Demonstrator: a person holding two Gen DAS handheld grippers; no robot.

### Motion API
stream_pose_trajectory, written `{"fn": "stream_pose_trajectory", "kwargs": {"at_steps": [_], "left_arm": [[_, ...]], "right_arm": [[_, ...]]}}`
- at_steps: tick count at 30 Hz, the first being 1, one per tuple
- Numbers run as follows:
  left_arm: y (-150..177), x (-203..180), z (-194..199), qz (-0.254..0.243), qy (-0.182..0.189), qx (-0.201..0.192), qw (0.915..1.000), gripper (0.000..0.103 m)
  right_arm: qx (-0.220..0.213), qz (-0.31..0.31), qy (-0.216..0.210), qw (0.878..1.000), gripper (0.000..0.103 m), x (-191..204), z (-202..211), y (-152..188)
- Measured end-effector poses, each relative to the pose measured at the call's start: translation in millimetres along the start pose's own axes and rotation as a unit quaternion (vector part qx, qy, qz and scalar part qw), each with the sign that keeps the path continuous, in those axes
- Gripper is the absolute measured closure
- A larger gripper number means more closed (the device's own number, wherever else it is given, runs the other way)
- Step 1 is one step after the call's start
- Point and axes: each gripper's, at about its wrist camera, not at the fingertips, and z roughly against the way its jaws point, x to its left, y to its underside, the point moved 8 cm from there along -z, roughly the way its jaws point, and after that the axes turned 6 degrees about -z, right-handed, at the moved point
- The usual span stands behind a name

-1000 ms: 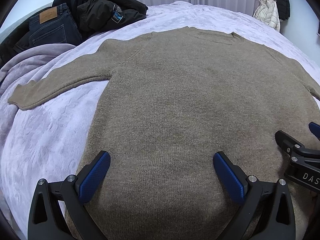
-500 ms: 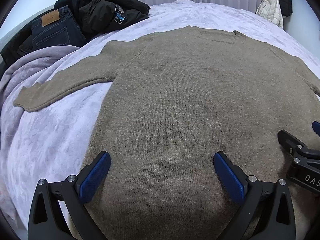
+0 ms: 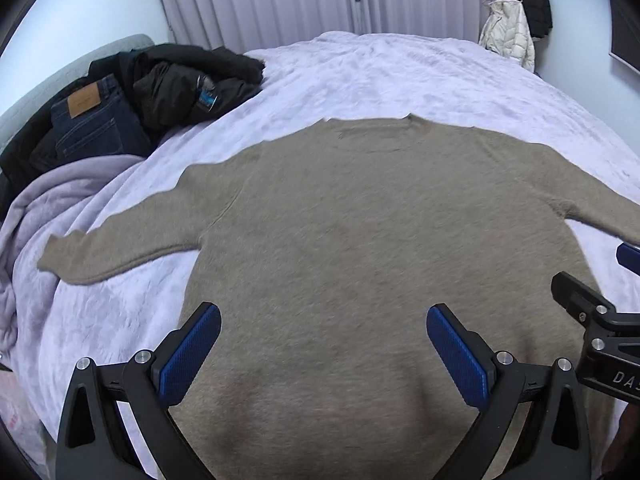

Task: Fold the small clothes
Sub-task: 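Move the right gripper to the sweater's sleeve cuff and grasp it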

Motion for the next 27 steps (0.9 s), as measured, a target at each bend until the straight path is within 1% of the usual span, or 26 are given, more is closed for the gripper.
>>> {"fn": "stream_pose_trajectory", "kwargs": {"at_steps": [6, 10, 17, 23, 27], "left_arm": [[-22, -33, 5, -0.027, 0.008, -0.006, 0.9996, 0.0], [-36, -58, 8, -0.046, 0.013, -0.015, 0.9988, 0.0], [-59, -108, 7, -0.077, 0.028, -0.023, 0.9963, 0.0], [-76, -152, -2, -0.103, 0.042, -0.028, 0.9935, 0.0], [-86, -177, -11, -0.118, 0.051, -0.027, 0.9913, 0.0]], "right_arm": [[-0.024, -0.03, 0.009, 0.999, 0.0, -40, 18, -15], [-0.034, -0.055, 0.026, 0.998, 0.0, -75, 25, -18], [-0.036, -0.103, 0.051, 0.993, 0.0, -143, 26, -16], [-0.034, -0.149, 0.081, 0.985, 0.0, -211, 24, -5], [-0.026, -0.19, 0.112, 0.975, 0.0, -266, 18, 3]]}}
